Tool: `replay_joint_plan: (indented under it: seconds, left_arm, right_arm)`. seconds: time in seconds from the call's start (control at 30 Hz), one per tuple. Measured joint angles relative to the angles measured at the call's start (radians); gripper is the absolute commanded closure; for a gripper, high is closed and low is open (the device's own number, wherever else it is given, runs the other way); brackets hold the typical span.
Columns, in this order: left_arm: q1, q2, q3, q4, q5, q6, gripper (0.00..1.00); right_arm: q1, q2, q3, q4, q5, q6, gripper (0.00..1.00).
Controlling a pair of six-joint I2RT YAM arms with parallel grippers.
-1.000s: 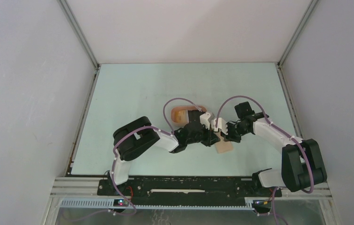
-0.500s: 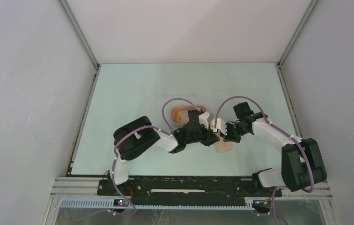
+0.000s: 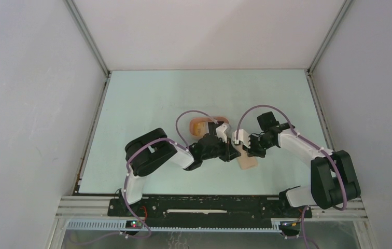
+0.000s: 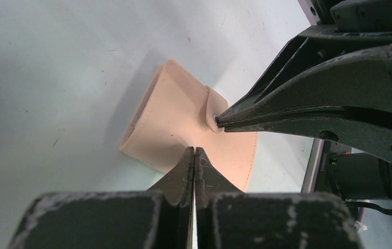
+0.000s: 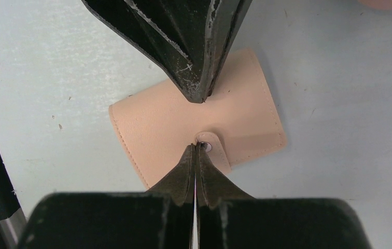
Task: Put the credit cards into the card holder
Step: Close the card holder at the center of the board.
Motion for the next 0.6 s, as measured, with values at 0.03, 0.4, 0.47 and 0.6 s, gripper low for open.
replay_joint_plan:
  seconds: [0.03,0.4,0.47,0.6]
  left_arm:
    - [0.001,0.0,-0.002,0.004,0.002,-0.002,0.99]
    - [0.023,0.0,-0.035,0.072,0.029,-0.043,0.99]
    - [0.025,0.0,-0.04,0.078,0.029,-0.047,0.99]
    - [0.025,0.0,-0.041,0.092,0.035,-0.053,0.99]
  right_arm:
    - [0.001,0.003,0.003,-0.002,0.002,0.005,1.0]
    - [0.016,0.067,0.06,-0.034,0.021,0.068,1.0]
    - [0.016,0.08,0.073,-0.045,0.024,0.076,1.0]
    - [0.016,0.108,0.101,-0.073,0.027,0.087,1.0]
